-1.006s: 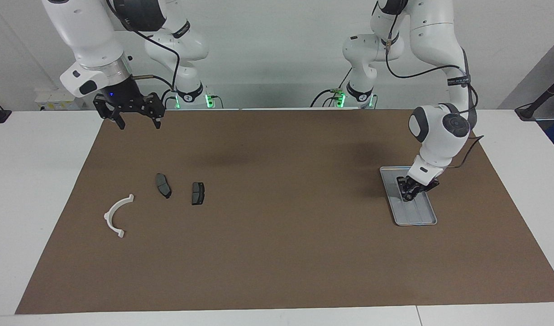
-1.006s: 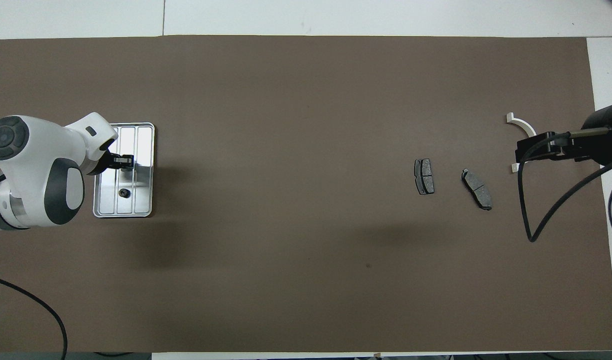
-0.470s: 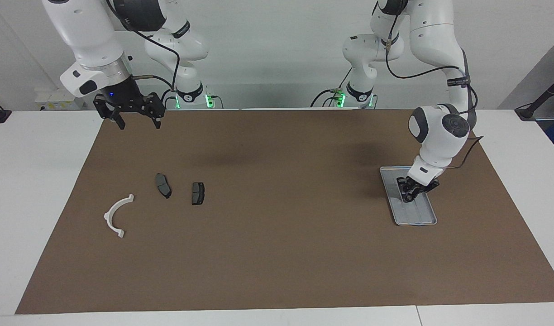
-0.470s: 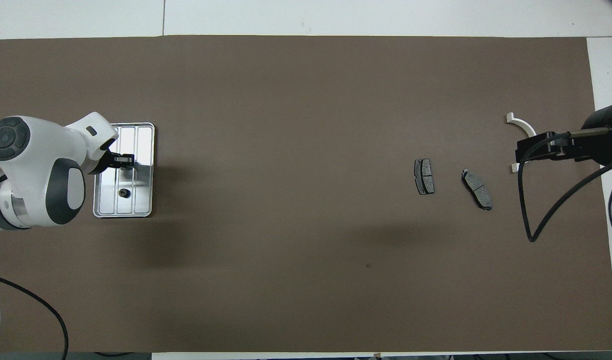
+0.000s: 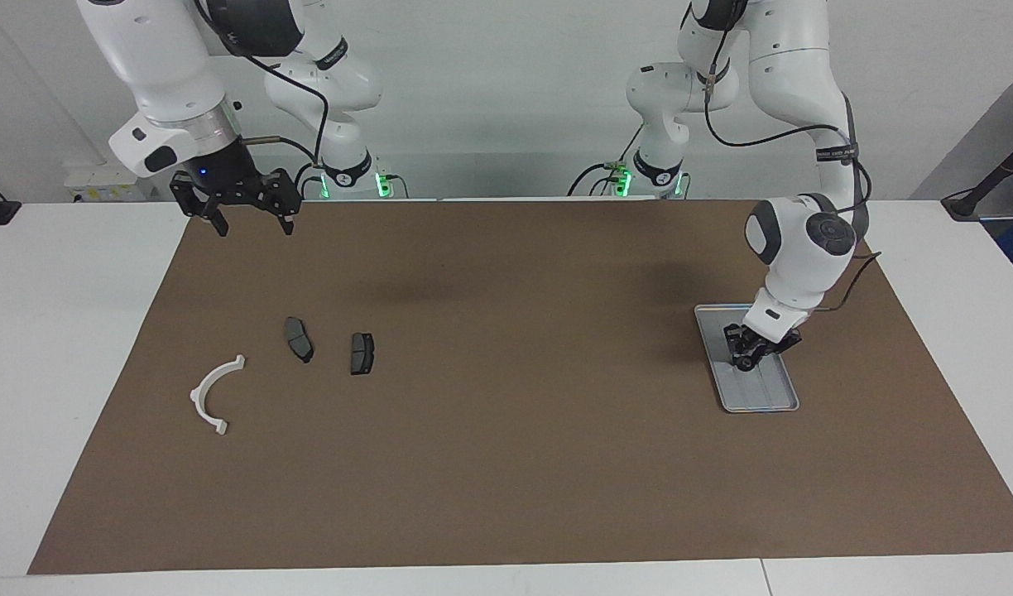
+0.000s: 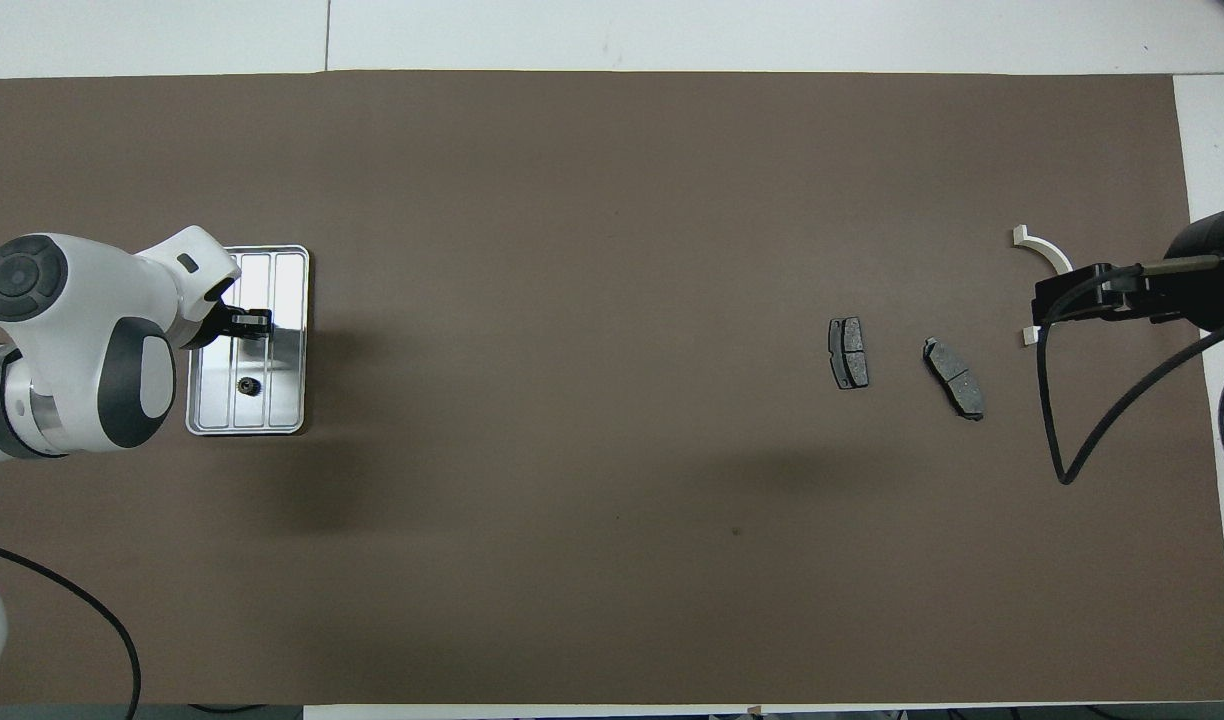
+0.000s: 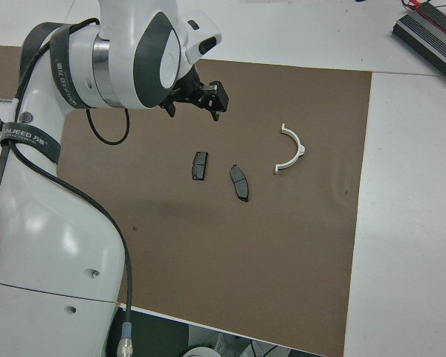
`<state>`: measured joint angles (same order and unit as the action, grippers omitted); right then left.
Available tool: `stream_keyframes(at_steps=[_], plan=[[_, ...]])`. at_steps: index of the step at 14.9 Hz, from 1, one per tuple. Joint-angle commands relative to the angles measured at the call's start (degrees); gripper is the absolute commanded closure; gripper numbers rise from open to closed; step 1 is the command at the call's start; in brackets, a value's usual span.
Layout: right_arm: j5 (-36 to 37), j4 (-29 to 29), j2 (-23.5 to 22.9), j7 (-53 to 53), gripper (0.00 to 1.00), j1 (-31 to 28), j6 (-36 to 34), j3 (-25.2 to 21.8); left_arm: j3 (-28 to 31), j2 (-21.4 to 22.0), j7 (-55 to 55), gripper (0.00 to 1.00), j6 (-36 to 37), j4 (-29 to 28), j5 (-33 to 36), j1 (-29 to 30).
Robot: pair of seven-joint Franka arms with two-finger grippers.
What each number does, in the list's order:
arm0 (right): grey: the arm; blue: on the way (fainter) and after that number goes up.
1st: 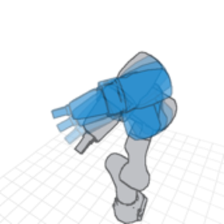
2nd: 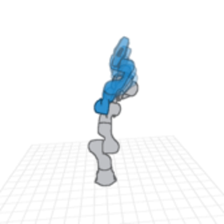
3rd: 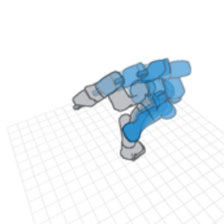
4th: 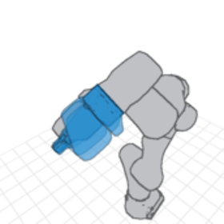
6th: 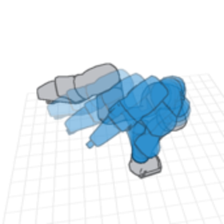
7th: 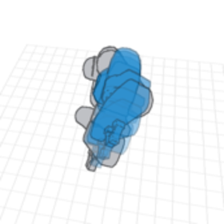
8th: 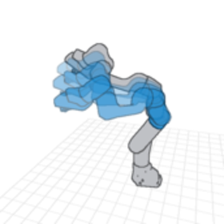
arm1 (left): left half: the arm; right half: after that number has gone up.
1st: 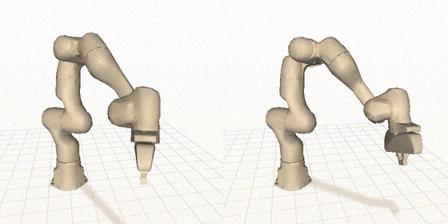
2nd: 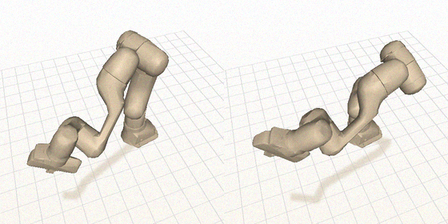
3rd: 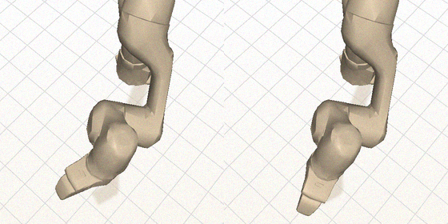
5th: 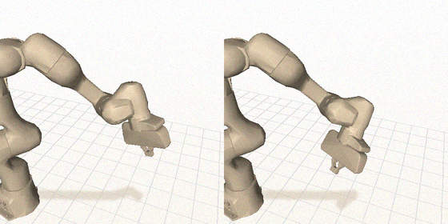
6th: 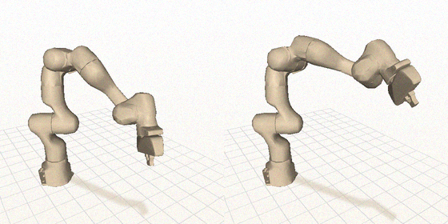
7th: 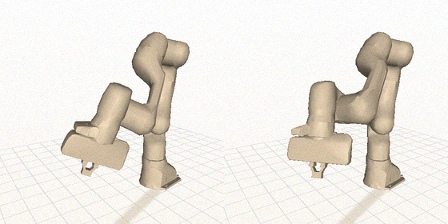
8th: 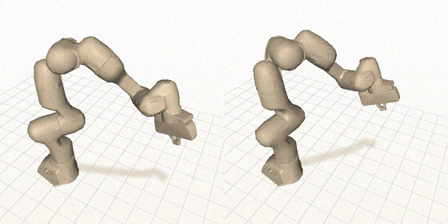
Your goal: Pick bearing gear from pile to tray
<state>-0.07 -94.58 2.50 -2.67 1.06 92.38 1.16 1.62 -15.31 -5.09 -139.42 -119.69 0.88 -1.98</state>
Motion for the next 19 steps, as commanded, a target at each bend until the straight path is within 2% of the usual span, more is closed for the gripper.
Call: stream_keyframes(at_steps=[1, 2, 5, 9, 11, 14, 16, 17, 19], plan=[[-1.1, -0.3, 0.7, 0.3, 0.0, -0.4, -0.3, 0.2, -0.2, 0.4, -1.1, 0.31, -1.0, -1.0, -0.2, 0.5], [-1.1, -0.3, 0.7, 0.3, 0.0, -0.4, -0.3, 0.2, -0.2, 0.4, -1.0, 0.01, -0.2, -0.3, -0.2, 0.5], [-1.1, -0.2, 0.7, 0.3, 0.0, -0.4, -0.3, 0.2, -0.2, 2.1, -0.8, 0.0, 9.7, 6.4, -0.2, 0.5], [-1.1, -0.2, 0.8, 0.3, 0.0, -0.4, -0.2, 0.2, -0.2, 4.6, 4.7, 0.0, 27.1, 26.3, -0.3, 2.0], [-1.1, -0.1, 0.9, 0.3, 0.0, -0.4, -0.2, 0.2, -0.3, 5.4, 9.6, 0.0, 31.5, 31.6, -0.3, 1.9], [-1.1, -0.2, 1.1, 0.3, 0.0, -0.4, -0.2, 0.2, -0.3, 11.7, 13.4, 0.0, 32.3, 31.9, -0.3, 2.0], [-1.1, -0.2, 1.1, 0.3, 0.0, -0.4, -0.2, 0.2, -0.4, 15.6, 12.4, 0.0, 40.7, 31.2, 0.4, 1.8], [-1.1, -0.2, 1.1, 0.3, 0.0, -0.4, -0.2, 0.2, -0.8, 16.3, 12.3, 0.0, 44.5, 31.2, 0.4, 1.3], [-1.2, -0.3, 1.1, 0.3, 0.0, -0.4, -0.2, 0.2, -1.1, 16.9, 11.2, 0.0, 46.7, 29.8, 0.4, 1.7]])
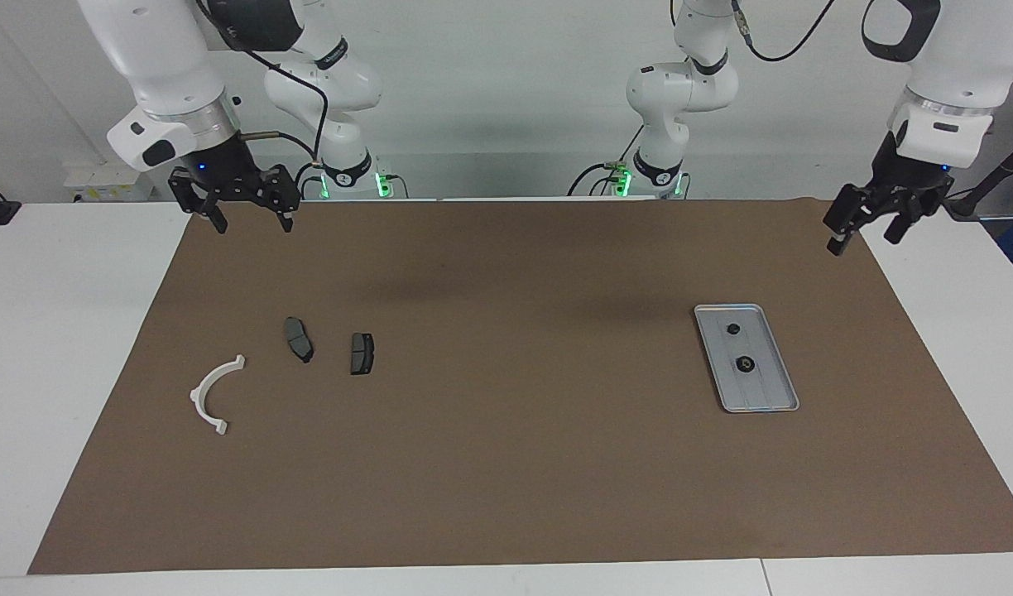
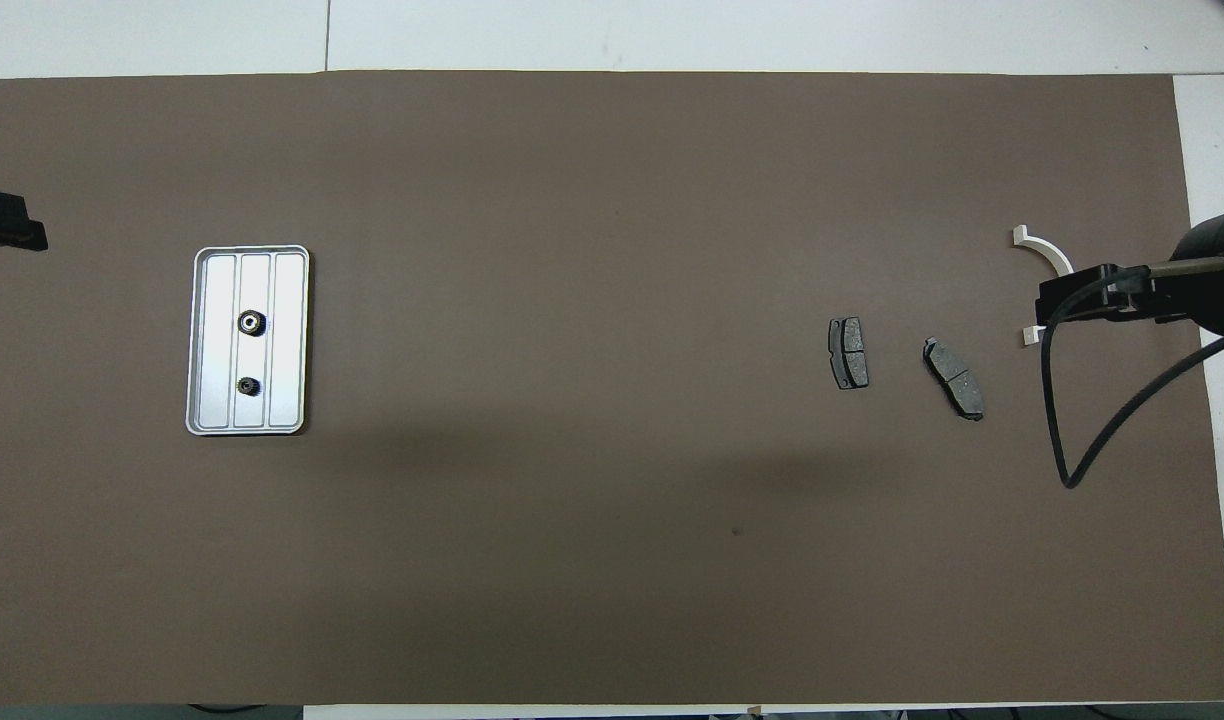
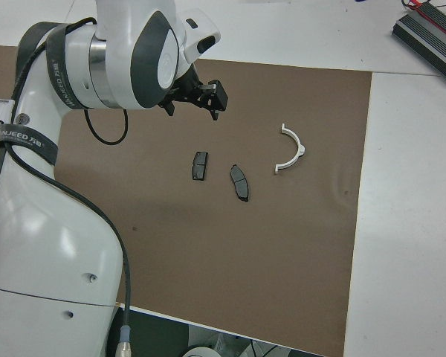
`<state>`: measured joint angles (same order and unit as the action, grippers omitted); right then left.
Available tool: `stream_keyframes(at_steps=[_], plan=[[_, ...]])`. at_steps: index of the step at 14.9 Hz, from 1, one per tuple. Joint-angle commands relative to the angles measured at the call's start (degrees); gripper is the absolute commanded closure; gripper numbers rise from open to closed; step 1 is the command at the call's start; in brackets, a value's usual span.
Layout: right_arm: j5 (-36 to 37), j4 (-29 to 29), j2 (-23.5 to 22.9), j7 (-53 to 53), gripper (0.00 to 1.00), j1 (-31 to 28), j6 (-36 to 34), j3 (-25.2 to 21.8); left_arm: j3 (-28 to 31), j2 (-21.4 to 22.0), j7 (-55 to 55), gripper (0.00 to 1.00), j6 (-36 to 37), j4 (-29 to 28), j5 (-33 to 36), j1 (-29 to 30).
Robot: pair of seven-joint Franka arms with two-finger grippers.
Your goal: Pick bearing gear from pile to tray
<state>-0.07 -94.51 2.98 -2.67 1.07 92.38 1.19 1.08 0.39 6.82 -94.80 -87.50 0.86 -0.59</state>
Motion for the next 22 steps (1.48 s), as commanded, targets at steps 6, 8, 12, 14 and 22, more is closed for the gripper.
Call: stream_keyframes(at_steps=[6, 8, 12, 14, 22], plan=[[-1.1, -0.6, 0.7, 0.3, 0.0, -0.5, -0.2, 0.2, -0.5, 1.4, -1.2, 0.0, 5.0, -4.0, 0.3, -3.0], [-1.1, -0.6, 0.7, 0.3, 0.0, -0.5, -0.2, 0.1, -0.5, 1.5, -1.2, 0.0, 5.0, -4.1, -0.1, -3.2], [-1.1, -0.6, 0.7, 0.3, 0.0, -0.4, -0.1, 0.1, -0.5, 2.5, -1.3, 0.0, 4.8, -5.7, -0.2, -3.4], [-1.1, -0.6, 0.7, 0.3, 0.0, -0.4, -0.1, 0.2, -0.6, 2.7, -1.9, 0.0, 5.3, -6.1, -0.3, -3.4], [-1.2, -0.6, 0.7, 0.4, 0.0, -0.4, -0.1, 0.2, -0.5, 2.9, -4.5, 0.0, 6.5, -5.5, -1.5, -3.4]])
